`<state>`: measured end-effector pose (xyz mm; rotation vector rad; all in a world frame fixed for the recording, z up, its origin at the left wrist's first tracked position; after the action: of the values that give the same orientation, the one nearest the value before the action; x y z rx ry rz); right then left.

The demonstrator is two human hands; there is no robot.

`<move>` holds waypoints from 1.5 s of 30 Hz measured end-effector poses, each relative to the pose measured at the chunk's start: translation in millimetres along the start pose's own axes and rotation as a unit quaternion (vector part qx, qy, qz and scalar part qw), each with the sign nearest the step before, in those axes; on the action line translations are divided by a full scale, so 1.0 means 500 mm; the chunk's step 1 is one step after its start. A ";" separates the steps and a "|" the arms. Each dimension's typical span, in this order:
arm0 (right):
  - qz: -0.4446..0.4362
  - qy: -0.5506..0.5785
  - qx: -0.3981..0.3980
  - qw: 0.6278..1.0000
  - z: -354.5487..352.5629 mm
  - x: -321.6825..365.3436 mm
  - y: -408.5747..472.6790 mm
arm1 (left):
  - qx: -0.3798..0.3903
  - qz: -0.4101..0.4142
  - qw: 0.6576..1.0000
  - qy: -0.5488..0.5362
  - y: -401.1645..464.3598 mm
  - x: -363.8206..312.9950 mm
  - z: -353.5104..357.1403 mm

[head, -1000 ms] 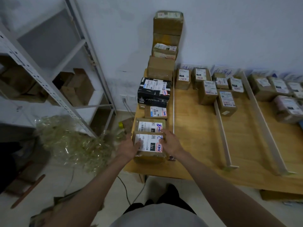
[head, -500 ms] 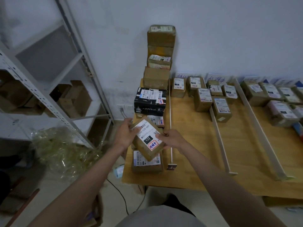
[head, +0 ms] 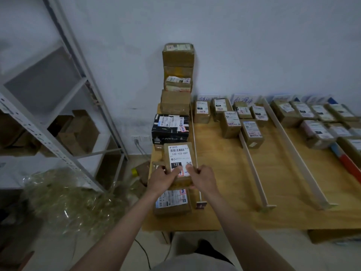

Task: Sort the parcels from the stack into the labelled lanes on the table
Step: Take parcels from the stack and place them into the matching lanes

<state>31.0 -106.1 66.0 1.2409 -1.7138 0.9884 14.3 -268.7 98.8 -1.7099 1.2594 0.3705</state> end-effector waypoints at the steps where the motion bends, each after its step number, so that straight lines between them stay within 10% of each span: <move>1: -0.002 -0.007 -0.006 1.000 0.001 -0.003 -0.011 | 0.009 -0.002 1.000 0.004 -0.002 0.000 0.005; 20: -0.050 -0.216 -0.148 0.964 -0.180 -0.039 -0.136 | 0.061 0.032 0.997 0.031 -0.027 -0.043 0.114; 45: -0.057 -0.418 -0.093 0.902 -0.809 -0.325 -0.103 | 0.045 -0.008 0.996 0.071 -0.087 -0.369 0.658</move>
<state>175.7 307.8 82.5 1.7501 -2.2574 0.1784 64.3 107.1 83.3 -1.6921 1.3433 0.1819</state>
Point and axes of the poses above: each hand's wrist, its own y-axis towards the middle knuckle, its own z-axis out of the palm, x = y × z, the point moved 1 cm from there along y, towards the middle knuckle, and after that the axes turned 14 degrees about -z, right-handed, at the moved point
